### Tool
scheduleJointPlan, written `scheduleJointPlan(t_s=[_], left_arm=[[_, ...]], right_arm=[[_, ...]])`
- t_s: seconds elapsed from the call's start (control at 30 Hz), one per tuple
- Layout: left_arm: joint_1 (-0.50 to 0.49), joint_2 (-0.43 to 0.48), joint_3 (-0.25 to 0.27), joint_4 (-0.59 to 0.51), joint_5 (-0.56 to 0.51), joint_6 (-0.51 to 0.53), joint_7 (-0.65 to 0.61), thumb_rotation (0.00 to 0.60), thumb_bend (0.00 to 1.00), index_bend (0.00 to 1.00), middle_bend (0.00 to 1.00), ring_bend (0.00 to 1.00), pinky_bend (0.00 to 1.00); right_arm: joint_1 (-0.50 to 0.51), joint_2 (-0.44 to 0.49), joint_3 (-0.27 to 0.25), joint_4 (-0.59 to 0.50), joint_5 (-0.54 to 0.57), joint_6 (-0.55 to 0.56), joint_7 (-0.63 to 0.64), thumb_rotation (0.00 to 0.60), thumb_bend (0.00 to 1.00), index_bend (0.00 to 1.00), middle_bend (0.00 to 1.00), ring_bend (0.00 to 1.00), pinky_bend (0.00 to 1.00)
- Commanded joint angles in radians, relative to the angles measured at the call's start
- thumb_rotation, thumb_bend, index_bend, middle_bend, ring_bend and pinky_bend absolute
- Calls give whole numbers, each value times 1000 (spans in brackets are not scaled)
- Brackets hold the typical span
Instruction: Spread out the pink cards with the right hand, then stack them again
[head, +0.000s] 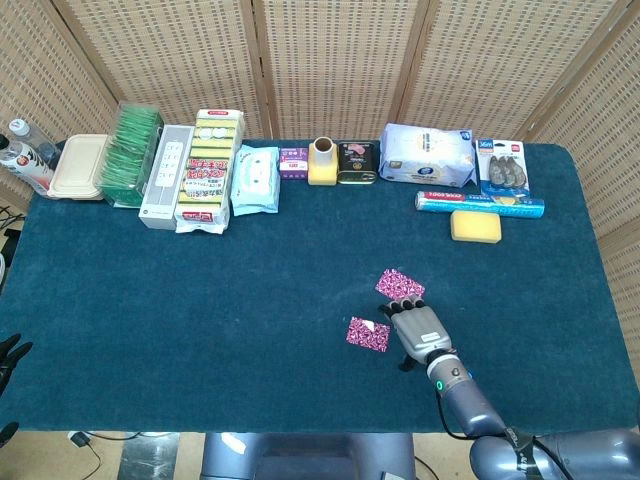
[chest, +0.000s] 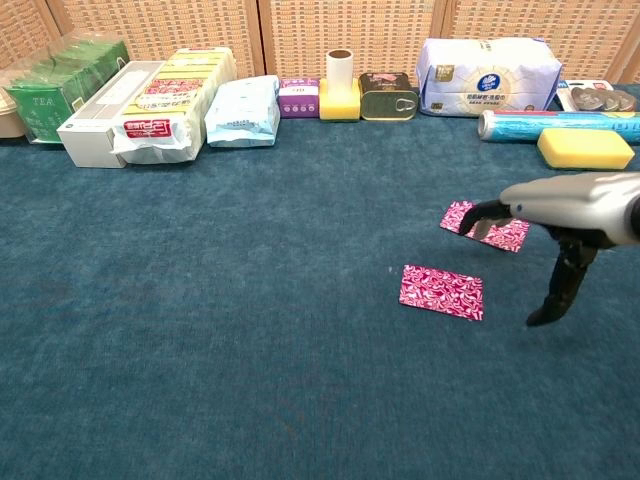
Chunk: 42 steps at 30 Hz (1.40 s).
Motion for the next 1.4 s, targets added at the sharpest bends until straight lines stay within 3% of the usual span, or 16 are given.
scheduleJointPlan(t_s=[0.03,0.43,1.4], left_arm=[[-1,0,1,-1,0,-3,2,600,117,0,0,0,11],[0,-2,1,-5,-1,-5,12,600,118,0,0,0,11],[-5,6,-1,3,-7,-6,-16,600,117,0,0,0,11]], right_arm=[[8,19,14,28,33,-9,10,600,0,137,168,128,62],[46,-19,31,153,163,-93,30,600,0,138,169,127,62],[196,-210,95,138,315,-5,-97,600,0,138,169,127,62]])
